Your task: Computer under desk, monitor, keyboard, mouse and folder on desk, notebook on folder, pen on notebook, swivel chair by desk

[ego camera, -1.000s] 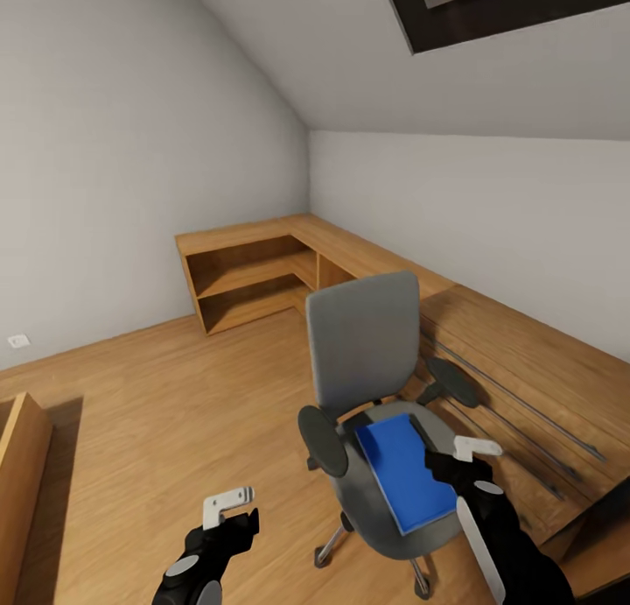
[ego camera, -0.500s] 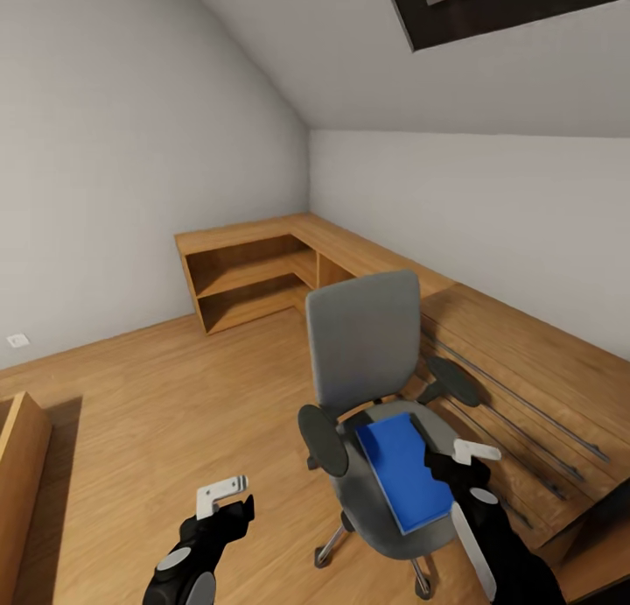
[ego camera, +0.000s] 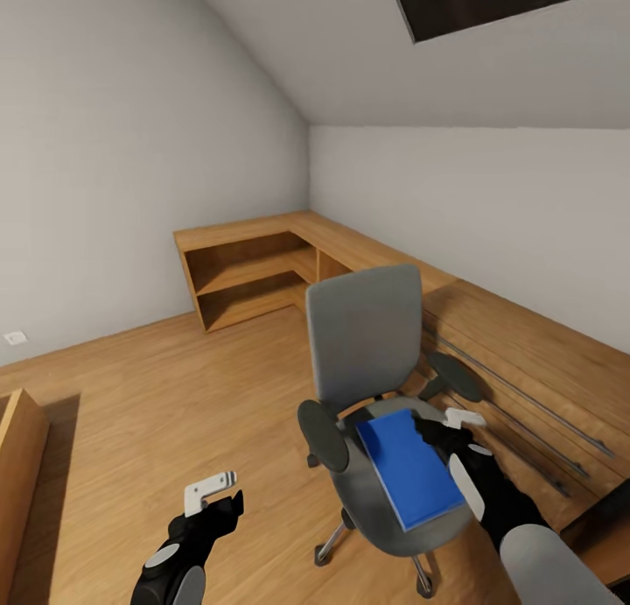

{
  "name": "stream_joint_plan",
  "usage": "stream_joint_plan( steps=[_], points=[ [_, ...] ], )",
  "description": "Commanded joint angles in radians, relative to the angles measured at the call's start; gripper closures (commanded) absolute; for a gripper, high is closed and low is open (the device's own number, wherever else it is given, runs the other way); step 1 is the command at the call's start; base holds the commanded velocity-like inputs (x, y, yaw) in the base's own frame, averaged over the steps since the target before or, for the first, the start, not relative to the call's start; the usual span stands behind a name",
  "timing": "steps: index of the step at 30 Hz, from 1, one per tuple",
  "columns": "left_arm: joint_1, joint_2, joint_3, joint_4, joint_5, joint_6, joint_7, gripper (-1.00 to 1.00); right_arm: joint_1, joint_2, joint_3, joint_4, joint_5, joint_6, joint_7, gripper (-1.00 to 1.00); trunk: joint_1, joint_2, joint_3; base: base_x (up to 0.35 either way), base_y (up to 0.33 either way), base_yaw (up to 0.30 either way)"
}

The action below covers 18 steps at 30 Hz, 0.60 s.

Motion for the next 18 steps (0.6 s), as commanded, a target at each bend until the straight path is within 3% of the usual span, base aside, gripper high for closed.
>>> stream_joint_plan(
  steps=[1,4,7,12,18],
  points=[
    [-0.001,0.0,-0.001,-0.002,0.01,0.002,0.01,-1.0,-0.016,-0.005,0.0,0.022,-0.017,0.0,0.013,-1.0,0.004,-0.008,-0.004,0.0,0.0,0.0],
    [-0.001,0.0,0.001,-0.003,0.011,0.002,0.01,-1.0,-0.107,-0.029,-0.004,0.163,-0.05,-0.055,0.071,-1.0,0.015,-0.029,-0.014,0.0,0.0,0.0],
    [-0.001,0.0,0.004,-0.003,0.011,0.003,0.01,-1.0,-0.147,-0.047,-0.006,0.258,-0.062,-0.101,0.087,-1.0,0.027,-0.05,-0.023,0.0,0.0,0.0],
    [-0.001,0.001,0.007,-0.002,0.01,0.002,0.01,-1.0,-0.165,-0.055,-0.016,0.362,-0.097,-0.184,0.128,-1.0,0.046,-0.085,-0.039,0.0,0.0,0.0],
    [-0.001,0.001,0.006,-0.002,0.01,0.002,0.01,-1.0,-0.167,-0.055,-0.021,0.389,-0.108,-0.21,0.133,-1.0,0.069,-0.127,-0.058,0.0,0.0,0.0]
  ],
)
